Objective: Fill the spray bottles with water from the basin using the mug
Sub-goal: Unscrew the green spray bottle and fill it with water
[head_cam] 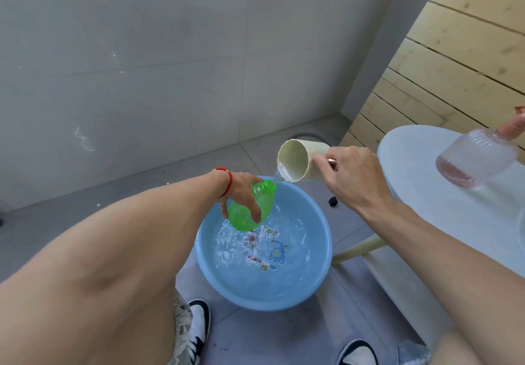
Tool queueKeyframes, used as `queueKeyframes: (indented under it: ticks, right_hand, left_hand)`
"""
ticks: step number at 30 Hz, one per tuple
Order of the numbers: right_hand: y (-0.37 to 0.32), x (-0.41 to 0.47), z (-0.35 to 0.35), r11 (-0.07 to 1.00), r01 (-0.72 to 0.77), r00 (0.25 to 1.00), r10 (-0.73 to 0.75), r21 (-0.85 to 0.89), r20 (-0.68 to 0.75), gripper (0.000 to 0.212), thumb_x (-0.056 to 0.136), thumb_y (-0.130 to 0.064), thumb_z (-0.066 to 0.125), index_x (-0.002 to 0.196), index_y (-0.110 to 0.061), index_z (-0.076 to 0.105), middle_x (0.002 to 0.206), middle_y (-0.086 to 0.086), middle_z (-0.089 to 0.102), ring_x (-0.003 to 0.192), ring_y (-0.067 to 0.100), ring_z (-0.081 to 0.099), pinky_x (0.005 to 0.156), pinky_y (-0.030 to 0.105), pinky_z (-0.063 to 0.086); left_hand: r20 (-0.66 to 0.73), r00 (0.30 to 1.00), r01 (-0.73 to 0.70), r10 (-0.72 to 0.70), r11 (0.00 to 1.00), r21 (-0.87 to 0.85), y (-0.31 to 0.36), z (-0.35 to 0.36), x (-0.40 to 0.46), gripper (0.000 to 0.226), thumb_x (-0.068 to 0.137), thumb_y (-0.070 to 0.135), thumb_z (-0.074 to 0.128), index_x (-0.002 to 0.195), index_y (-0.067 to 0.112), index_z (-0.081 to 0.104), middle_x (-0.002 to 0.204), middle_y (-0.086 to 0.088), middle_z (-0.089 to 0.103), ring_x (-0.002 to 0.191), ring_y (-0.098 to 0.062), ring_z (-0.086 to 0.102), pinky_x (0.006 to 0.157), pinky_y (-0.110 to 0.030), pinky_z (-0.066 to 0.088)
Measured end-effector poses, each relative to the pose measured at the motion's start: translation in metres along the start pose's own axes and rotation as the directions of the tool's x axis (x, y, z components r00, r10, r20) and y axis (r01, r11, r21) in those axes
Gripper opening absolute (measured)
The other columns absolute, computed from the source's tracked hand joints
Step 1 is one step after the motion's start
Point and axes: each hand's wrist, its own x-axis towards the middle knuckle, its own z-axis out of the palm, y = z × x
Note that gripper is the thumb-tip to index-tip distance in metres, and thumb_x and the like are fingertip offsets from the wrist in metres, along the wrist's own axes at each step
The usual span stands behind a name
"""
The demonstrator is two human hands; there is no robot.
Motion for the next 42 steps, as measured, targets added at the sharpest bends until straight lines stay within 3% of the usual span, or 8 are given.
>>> queueKeyframes:
  ticks: [5,10,14,28,35,42]
  right_hand:
    - [0.001,0.000,0.001,0.998,0.035,0.999,-0.036,-0.052,-0.019,0.045,0.098,-0.031,0.063,0.062,-0.005,0.060,0.056,0.016,0.058,0.055,0.036,0.050,0.055,0.032,0.029]
    - [-0.003,0.000,0.001,0.998,0.041,0.999,-0.042,-0.046,-0.027,0.044,0.097,-0.029,0.065,0.060,-0.013,0.048,0.056,0.017,0.055,0.057,0.031,0.042,0.057,0.031,0.028]
    - [-0.003,0.001,0.002,0.997,0.058,0.997,-0.061,-0.058,-0.049,0.042,0.096,-0.028,0.065,0.060,-0.009,0.055,0.054,0.015,0.054,0.058,0.033,0.048,0.057,0.030,0.028]
    - [-0.006,0.002,-0.001,0.986,0.138,0.983,-0.148,-0.094,-0.111,0.041,0.095,-0.025,0.067,0.060,-0.007,0.054,0.055,0.013,0.058,0.057,0.034,0.049,0.051,0.038,0.040]
    - [-0.009,0.004,-0.004,0.976,0.175,0.971,-0.193,-0.130,-0.144,0.040,0.093,-0.022,0.074,0.061,-0.008,0.053,0.055,0.012,0.055,0.057,0.028,0.038,0.053,0.034,0.031]
    - [-0.009,0.005,-0.002,0.967,0.203,0.957,-0.229,-0.154,-0.180,0.039,0.095,-0.026,0.066,0.062,-0.009,0.053,0.054,0.010,0.052,0.061,0.024,0.030,0.054,0.034,0.029]
  left_hand:
    - [0.012,1.000,0.004,-0.004,1.000,0.004,0.000,0.001,0.001,0.110,0.063,0.014,0.097,0.155,0.035,0.041,0.148,-0.002,0.046,0.135,-0.038,0.046,0.076,-0.062,0.062]
    - [0.026,1.000,0.010,-0.010,1.000,-0.001,-0.001,0.001,0.001,0.111,0.060,0.015,0.098,0.154,0.036,0.042,0.147,-0.003,0.047,0.135,-0.039,0.047,0.074,-0.062,0.062]
    - [0.033,0.999,0.009,-0.009,1.000,-0.011,-0.002,0.000,0.002,0.112,0.059,0.015,0.099,0.153,0.037,0.042,0.145,-0.002,0.048,0.135,-0.039,0.046,0.074,-0.063,0.062]
    - [0.039,0.999,-0.020,0.022,0.999,-0.047,0.000,0.000,0.000,0.098,0.062,0.013,0.097,0.145,0.033,0.049,0.139,-0.003,0.052,0.131,-0.038,0.050,0.075,-0.062,0.062]
    - [0.052,0.998,-0.027,0.029,0.998,-0.052,-0.002,0.000,0.000,0.081,0.065,0.011,0.096,0.129,0.037,0.053,0.133,-0.002,0.057,0.127,-0.037,0.054,0.076,-0.062,0.062]
    - [0.043,0.998,-0.044,0.047,0.997,-0.067,-0.003,-0.002,0.000,0.083,0.064,0.012,0.096,0.132,0.034,0.054,0.132,-0.003,0.057,0.126,-0.037,0.055,0.073,-0.060,0.063]
